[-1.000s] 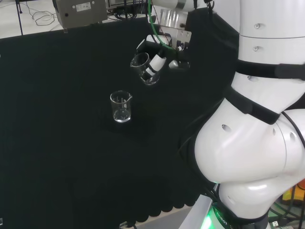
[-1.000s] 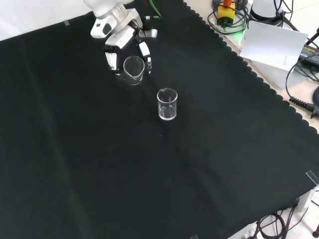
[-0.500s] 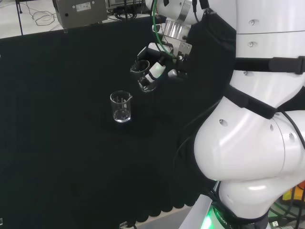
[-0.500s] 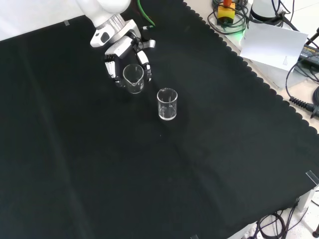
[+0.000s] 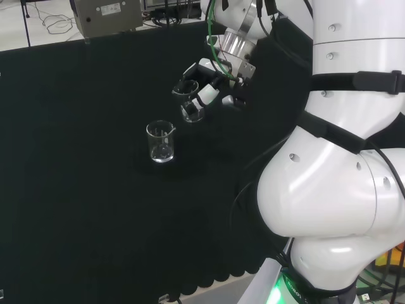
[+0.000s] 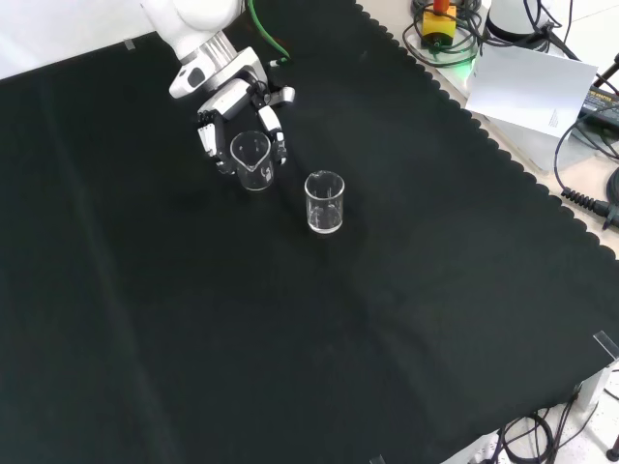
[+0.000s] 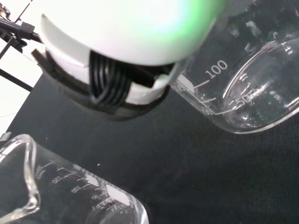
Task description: Place the beaker back on the table.
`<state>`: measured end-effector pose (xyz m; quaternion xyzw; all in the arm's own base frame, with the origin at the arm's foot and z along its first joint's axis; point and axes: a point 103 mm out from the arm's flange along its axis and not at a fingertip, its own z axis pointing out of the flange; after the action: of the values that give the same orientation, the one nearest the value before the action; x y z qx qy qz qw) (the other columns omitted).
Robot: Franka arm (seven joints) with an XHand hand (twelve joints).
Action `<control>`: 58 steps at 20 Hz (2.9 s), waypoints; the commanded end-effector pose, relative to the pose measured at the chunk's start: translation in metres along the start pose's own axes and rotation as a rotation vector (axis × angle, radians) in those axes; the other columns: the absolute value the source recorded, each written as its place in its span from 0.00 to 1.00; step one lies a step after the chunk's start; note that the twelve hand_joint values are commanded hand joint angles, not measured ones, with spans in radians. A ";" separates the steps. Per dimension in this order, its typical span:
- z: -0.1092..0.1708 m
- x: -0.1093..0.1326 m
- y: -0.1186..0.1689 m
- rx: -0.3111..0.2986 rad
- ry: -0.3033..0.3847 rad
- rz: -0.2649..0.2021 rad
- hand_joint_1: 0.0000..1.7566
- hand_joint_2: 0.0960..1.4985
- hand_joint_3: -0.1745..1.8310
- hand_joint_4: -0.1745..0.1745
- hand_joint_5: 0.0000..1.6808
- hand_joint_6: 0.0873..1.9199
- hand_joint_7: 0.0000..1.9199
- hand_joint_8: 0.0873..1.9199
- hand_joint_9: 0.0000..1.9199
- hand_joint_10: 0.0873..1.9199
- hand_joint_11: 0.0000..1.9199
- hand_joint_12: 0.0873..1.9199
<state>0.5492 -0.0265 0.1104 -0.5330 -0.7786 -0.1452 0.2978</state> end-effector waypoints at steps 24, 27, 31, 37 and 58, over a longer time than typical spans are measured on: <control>0.030 -0.024 0.007 -0.040 -0.019 0.002 0.82 0.28 0.52 0.00 0.74 0.36 0.71 0.34 0.86 0.00 0.60 0.35; 0.032 -0.026 0.007 -0.040 -0.021 0.011 0.82 0.28 0.51 0.00 0.74 0.36 0.71 0.34 0.86 0.00 0.60 0.35; 0.032 -0.028 0.005 -0.045 -0.051 0.022 0.82 0.29 0.51 0.00 0.74 0.37 0.70 0.35 0.86 0.00 0.59 0.36; 0.033 -0.032 -0.001 -0.075 -0.090 0.047 0.82 0.30 0.50 0.00 0.73 0.38 0.69 0.36 0.85 0.00 0.59 0.37; 0.027 -0.021 -0.007 0.037 -0.149 0.051 0.63 0.24 0.46 0.27 0.22 0.36 0.26 0.41 0.50 0.00 0.14 0.71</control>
<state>0.5408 -0.0321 0.0732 -0.5571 -0.7844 -0.0997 0.2539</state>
